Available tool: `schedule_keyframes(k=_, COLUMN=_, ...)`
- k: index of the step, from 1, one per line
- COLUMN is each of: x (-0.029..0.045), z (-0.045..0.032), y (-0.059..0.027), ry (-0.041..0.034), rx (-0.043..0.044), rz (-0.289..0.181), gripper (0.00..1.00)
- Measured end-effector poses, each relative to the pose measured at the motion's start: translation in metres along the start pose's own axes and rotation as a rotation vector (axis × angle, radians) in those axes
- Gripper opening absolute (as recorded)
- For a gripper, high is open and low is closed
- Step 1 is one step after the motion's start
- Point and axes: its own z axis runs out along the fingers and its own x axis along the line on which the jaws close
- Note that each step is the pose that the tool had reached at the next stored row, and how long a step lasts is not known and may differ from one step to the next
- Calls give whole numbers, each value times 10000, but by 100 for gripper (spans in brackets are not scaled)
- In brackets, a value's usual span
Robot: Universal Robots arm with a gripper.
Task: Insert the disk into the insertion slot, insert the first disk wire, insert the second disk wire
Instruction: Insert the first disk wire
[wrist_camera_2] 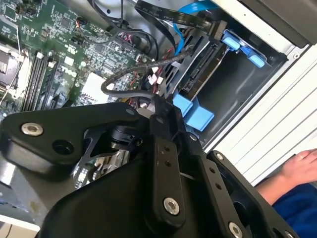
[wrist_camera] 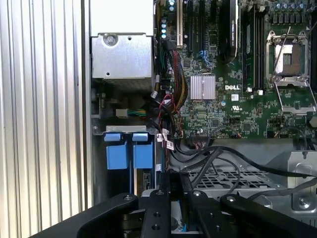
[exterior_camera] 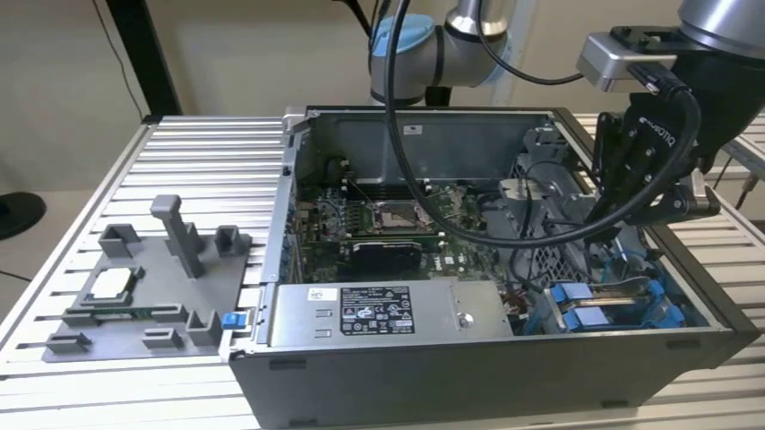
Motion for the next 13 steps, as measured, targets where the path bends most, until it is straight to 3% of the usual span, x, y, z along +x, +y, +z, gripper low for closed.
schedule_keyframes(k=13, x=17, z=2, y=-6, ry=-1, rx=0, rz=0, gripper=0)
